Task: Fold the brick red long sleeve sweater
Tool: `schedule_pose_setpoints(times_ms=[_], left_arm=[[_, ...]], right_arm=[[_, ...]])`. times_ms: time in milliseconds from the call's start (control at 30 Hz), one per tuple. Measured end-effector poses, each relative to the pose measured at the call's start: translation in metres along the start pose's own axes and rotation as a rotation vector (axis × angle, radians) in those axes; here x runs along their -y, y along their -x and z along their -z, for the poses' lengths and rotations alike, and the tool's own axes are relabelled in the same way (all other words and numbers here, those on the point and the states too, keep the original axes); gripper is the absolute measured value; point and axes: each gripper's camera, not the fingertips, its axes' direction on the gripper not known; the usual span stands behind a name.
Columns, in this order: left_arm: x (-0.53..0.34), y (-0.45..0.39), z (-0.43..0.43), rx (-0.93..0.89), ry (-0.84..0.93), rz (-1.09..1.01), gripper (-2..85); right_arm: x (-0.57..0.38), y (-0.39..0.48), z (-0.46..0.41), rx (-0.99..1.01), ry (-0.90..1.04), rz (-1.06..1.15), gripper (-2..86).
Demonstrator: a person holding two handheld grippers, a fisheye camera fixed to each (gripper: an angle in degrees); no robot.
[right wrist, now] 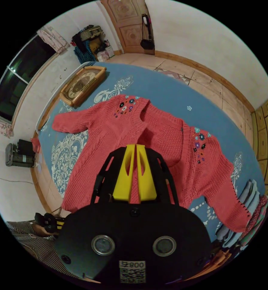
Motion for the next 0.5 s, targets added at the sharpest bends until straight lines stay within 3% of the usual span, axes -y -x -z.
schedule_pose_setpoints(times_ms=[167,300,500], left_arm=[[0.010,0.012,-0.008,0.105,0.007,0.054,6.3],[0.016,0.023,-0.035,0.177,0.099,0.047,4.3],[0.032,0.033,-0.028,0.098,0.069,0.071,2.0]], right_arm=[[-0.006,0.004,0.012,-0.034,0.008,0.026,0.5],[-0.016,0.001,0.001,-0.025,0.049,0.005,0.5],[-0.038,-0.007,-0.005,0.003,0.071,-0.028,0.6]])
